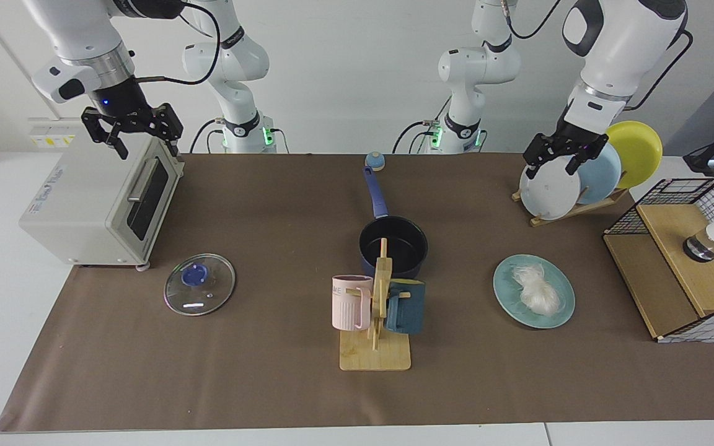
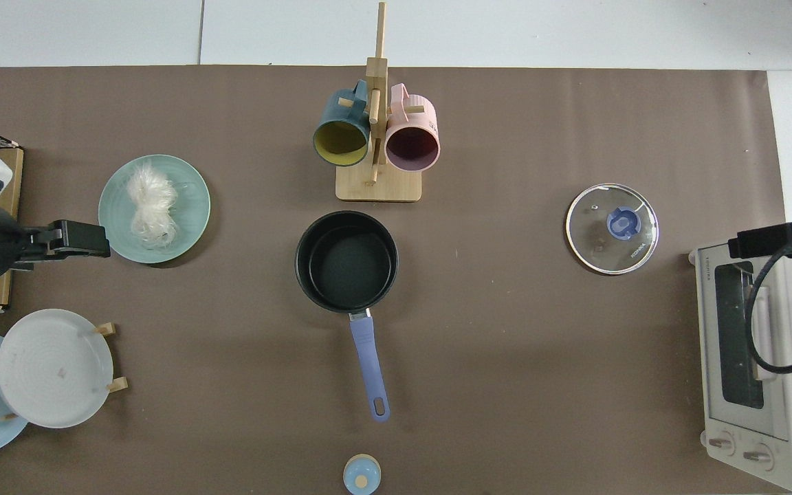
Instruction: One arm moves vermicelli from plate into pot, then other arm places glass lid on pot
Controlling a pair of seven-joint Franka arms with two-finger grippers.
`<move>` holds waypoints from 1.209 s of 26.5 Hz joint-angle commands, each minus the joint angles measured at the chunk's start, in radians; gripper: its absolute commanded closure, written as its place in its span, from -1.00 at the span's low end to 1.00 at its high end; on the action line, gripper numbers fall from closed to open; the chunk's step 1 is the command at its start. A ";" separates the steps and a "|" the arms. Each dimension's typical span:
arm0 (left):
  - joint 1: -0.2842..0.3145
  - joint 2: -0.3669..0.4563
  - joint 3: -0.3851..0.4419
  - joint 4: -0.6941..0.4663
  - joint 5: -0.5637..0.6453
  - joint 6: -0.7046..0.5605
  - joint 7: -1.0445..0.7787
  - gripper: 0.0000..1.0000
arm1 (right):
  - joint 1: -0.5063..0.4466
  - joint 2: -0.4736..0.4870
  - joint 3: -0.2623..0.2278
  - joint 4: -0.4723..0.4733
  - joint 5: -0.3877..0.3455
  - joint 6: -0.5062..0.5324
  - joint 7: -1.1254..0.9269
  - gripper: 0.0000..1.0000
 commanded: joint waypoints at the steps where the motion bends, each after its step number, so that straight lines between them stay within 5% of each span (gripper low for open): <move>1: -0.015 -0.011 0.020 -0.002 0.015 -0.004 0.045 -1.00 | -0.002 -0.024 0.006 -0.060 0.009 -0.007 -0.002 -1.00; 19: -0.014 -0.011 0.022 0.006 0.117 -0.032 0.056 -1.00 | 0.001 0.133 0.023 -0.020 0.001 0.145 0.009 -1.00; 32: 0.006 -0.008 0.020 0.006 0.054 -0.011 0.069 -1.00 | 0.002 0.295 0.035 -0.065 0.001 0.338 0.006 -1.00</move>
